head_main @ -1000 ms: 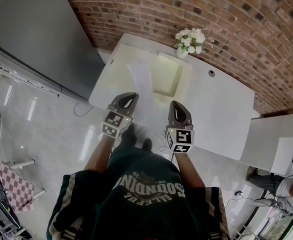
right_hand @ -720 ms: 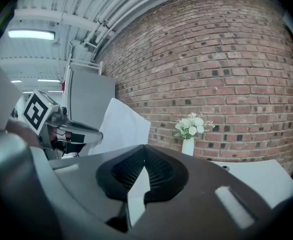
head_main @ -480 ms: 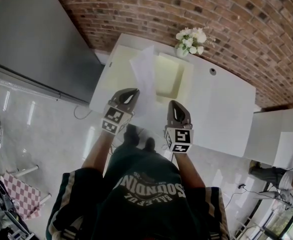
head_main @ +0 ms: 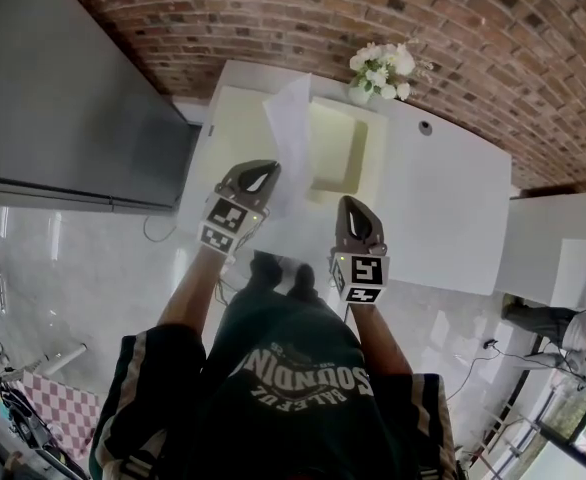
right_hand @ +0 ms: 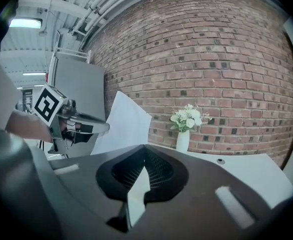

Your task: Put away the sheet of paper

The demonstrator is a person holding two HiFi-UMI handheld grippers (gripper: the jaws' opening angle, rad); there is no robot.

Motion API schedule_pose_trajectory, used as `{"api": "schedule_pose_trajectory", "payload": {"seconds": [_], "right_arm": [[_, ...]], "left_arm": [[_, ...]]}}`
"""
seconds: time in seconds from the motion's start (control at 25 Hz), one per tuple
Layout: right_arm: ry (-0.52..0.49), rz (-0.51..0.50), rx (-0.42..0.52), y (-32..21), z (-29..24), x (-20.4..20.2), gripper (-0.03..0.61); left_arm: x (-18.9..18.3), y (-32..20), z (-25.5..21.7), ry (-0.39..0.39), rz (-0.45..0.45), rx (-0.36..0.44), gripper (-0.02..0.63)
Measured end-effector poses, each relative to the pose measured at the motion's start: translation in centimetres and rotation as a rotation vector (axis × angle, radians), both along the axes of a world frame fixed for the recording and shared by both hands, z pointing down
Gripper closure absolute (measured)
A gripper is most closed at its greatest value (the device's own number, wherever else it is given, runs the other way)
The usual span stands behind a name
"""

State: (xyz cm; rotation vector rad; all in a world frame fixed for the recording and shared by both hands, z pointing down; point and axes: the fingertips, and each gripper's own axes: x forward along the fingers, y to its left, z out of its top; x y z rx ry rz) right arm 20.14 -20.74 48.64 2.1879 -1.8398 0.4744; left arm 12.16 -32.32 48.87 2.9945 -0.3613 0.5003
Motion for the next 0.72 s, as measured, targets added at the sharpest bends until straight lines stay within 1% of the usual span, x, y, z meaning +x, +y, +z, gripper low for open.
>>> {"api": "schedule_pose_trajectory", "payload": {"seconds": [0.28,0.52,0.72], "right_arm": [[-0.003,0.060,-0.027,-1.5,1.1,-0.3,0.578],[-0.003,0.113,-0.057,-2.2,2.0,-0.2,0.578],[-0.010,0.141,-0.080,-2.2,2.8,-0.6,0.578]], "left_arm": [[0.8,-3.5,2.1,-0.019,0.078,-0.012,0.602],[1.5,-5.4,4.4,-0.046,0.124,-0.069,0.602],[1.6,-6.4,6.3,-0.068,0.154,-0.085,0.602]]}}
